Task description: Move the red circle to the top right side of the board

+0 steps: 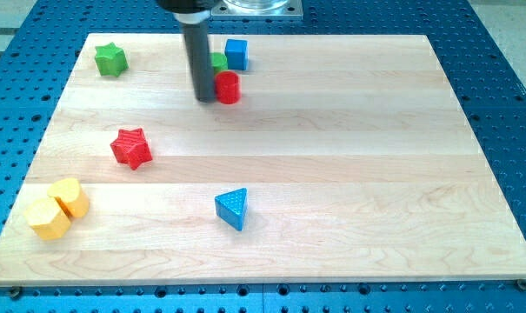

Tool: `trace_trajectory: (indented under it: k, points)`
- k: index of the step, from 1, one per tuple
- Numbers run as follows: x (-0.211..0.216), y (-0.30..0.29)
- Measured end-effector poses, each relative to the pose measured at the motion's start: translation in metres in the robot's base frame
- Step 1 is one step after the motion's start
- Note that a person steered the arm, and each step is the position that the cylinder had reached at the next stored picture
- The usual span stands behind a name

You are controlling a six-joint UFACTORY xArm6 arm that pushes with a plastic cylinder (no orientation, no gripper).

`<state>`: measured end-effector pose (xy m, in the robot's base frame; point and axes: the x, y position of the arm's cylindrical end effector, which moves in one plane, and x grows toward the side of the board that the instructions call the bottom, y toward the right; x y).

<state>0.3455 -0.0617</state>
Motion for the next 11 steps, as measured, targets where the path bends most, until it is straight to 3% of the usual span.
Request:
trace_trajectory:
  k: [2, 3, 4, 6, 7, 8, 11]
  points:
    - [0.0, 0.087]
    - [-0.006, 0.016]
    - [-0.023, 0.005]
    - [-0.061, 0.158]
    - [-0.046, 0.108]
    - [-0.09, 0.12]
    - [-0.082, 0.252]
